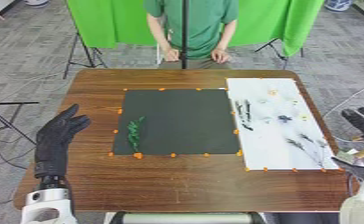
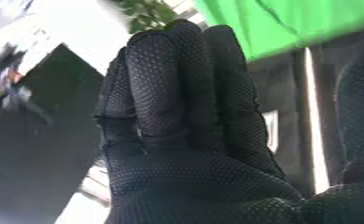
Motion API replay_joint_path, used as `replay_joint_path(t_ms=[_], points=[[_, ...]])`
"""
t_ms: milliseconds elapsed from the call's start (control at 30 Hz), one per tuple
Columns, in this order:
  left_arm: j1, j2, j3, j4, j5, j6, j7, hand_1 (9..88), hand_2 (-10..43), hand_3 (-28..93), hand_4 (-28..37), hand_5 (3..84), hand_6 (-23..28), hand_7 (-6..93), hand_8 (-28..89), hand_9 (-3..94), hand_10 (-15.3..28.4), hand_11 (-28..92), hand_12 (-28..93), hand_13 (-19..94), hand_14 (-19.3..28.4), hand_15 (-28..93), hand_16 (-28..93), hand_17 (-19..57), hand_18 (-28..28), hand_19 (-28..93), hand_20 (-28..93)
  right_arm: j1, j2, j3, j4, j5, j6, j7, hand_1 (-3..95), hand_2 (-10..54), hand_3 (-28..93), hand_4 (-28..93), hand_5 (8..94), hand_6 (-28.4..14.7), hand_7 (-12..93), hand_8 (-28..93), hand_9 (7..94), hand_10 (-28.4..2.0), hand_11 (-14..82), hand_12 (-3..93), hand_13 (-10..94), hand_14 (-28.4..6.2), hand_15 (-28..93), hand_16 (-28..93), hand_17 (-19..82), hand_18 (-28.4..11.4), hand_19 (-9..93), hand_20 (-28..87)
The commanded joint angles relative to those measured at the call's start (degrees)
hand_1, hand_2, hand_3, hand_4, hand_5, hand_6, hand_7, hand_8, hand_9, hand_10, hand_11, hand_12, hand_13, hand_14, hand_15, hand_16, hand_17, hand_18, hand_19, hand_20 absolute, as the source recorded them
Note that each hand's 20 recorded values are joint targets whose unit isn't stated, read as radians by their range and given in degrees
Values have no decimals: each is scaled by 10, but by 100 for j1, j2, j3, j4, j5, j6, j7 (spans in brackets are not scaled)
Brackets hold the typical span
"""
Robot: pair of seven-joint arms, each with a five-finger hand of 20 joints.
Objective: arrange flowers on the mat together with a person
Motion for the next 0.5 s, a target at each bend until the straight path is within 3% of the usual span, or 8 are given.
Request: replay_joint_path(t_ms=[33, 100, 367, 500], points=[[77, -7, -3, 14, 34, 64, -50, 257, 40, 719, -246, 480, 27, 126, -64, 514, 145, 186, 130, 462, 173, 215, -27, 179, 137, 174, 241, -84, 325, -232, 419, -1307, -1536, 538, 282, -95, 649, -283, 629, -18, 216, -83, 632, -164, 373, 340, 592, -157, 640, 286, 223, -224, 592, 502], [97, -6, -6, -1, 43, 76, -61, 257, 37, 719, -245, 480, 28, 125, -65, 514, 146, 186, 130, 462, 173, 215, -27, 179, 137, 174, 241, -57, 407, -239, 441, -1243, -2003, 653, 282, -95, 648, -283, 631, -20, 215, -82, 634, -163, 368, 338, 593, -157, 636, 285, 223, -224, 592, 501], [74, -5, 9, 5, 71, 92, -77, 260, 35, 717, -245, 479, 27, 125, -64, 513, 146, 186, 130, 461, 172, 216, -26, 179, 138, 176, 240, -40, 453, -281, 590, -1130, -2417, 739, 262, -95, 632, -283, 632, -34, 174, -72, 651, -167, 304, 319, 597, -159, 625, 286, 225, -230, 590, 490], [106, -2, 4, 1, 143, 90, -107, 260, 36, 717, -243, 479, 27, 126, -64, 513, 145, 186, 130, 461, 173, 216, -27, 179, 137, 176, 240, 19, 520, -346, 554, -1085, -2905, 801, 238, -95, 623, -283, 616, -47, 139, -71, 653, -173, 257, 302, 598, -160, 609, 289, 225, -236, 586, 485]])
